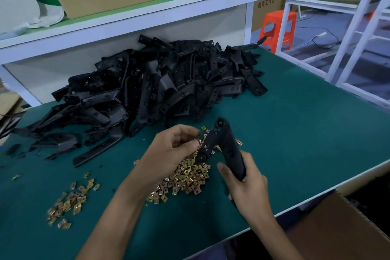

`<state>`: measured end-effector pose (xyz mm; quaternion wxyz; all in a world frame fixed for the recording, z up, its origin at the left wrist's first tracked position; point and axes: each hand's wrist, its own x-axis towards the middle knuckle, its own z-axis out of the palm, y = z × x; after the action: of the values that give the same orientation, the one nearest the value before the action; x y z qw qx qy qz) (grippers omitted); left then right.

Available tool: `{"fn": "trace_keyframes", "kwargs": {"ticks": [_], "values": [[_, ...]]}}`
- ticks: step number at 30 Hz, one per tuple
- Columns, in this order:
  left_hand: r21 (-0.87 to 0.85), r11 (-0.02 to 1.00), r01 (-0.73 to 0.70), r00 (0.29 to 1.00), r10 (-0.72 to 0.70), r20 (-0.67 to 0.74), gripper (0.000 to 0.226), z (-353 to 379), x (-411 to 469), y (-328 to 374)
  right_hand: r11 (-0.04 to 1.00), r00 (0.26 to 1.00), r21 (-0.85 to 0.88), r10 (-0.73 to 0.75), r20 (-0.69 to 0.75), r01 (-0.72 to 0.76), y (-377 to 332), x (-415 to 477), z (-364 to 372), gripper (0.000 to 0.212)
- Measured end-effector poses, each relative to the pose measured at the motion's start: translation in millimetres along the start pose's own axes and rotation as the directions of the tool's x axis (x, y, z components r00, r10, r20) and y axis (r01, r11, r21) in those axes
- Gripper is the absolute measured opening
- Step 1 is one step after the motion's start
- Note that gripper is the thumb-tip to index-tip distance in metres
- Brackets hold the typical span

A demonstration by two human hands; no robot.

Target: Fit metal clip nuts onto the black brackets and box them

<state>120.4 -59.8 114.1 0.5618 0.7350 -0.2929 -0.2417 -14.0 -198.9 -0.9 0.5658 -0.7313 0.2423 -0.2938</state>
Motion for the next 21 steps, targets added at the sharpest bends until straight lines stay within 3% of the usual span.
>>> {"fn": "trace_keyframes", "kwargs": {"ticks": [8,21], "values": [[-0.095,0.994,0.048,0.997,-0.042,0.06,0.023,-7.3,-2.8,3.7,0.999,1.0,-0.045,-0.02,0.014,0.02,2.1,-0.7,-1.6,0.038],[-0.065,0.995,0.07,0.993,-0.064,0.095,0.023,-10.5,-4.1,1.2,0.996,0.999,-0.085,-0.026,0.039,0.029,-0.2,0.1,-1.2,0.045]]}}
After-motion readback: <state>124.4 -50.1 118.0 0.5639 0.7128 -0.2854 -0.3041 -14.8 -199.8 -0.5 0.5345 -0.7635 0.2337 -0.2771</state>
